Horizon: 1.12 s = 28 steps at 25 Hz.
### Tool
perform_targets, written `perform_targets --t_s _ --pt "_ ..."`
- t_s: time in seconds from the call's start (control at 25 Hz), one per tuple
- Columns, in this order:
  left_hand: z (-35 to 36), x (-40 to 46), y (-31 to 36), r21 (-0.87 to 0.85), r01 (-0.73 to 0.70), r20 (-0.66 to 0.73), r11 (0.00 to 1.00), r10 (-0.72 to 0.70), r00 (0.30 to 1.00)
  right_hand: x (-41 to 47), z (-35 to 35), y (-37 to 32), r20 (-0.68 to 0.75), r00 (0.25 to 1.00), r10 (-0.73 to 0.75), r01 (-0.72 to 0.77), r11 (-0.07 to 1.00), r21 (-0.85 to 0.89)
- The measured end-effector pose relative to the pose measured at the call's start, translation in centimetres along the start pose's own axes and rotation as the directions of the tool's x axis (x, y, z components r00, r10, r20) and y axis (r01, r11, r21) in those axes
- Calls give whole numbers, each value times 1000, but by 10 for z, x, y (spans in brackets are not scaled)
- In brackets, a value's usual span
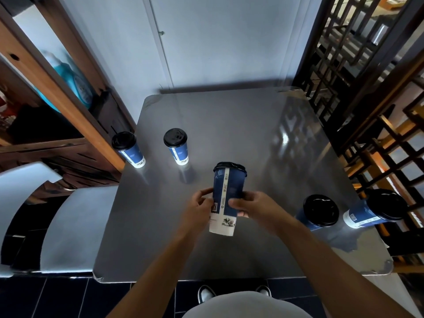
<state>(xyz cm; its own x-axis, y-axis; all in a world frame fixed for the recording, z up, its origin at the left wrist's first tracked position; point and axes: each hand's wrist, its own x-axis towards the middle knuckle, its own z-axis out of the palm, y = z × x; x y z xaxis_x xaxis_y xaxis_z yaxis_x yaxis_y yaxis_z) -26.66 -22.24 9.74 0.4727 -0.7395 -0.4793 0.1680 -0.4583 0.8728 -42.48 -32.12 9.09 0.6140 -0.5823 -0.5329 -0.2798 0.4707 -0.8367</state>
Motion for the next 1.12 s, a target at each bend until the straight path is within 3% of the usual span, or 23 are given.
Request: perform_targets --t_s 0.16,0.36,0.68,0.84,1.12 --pt "-7 9 -20 36 -126 101 991 122 987 1 2 8 -82 995 -55 38 980 -194" --pt "-11 33 -44 136 -245 102 960 232 967 15 13 25 -168 970 -174 80 887 -455" --pt "19 118 -38 326 -336 156 884 300 941 80 -3 20 -412 889 -199 -2 899 -437" --pt "41 177 -14 359 -293 123 886 266 956 139 -29 -10 -454 873 -180 -50 892 -450" --pt "66 275 11 337 -216 71 916 204 976 239 -73 -37 -408 875 -261 22 863 -504"
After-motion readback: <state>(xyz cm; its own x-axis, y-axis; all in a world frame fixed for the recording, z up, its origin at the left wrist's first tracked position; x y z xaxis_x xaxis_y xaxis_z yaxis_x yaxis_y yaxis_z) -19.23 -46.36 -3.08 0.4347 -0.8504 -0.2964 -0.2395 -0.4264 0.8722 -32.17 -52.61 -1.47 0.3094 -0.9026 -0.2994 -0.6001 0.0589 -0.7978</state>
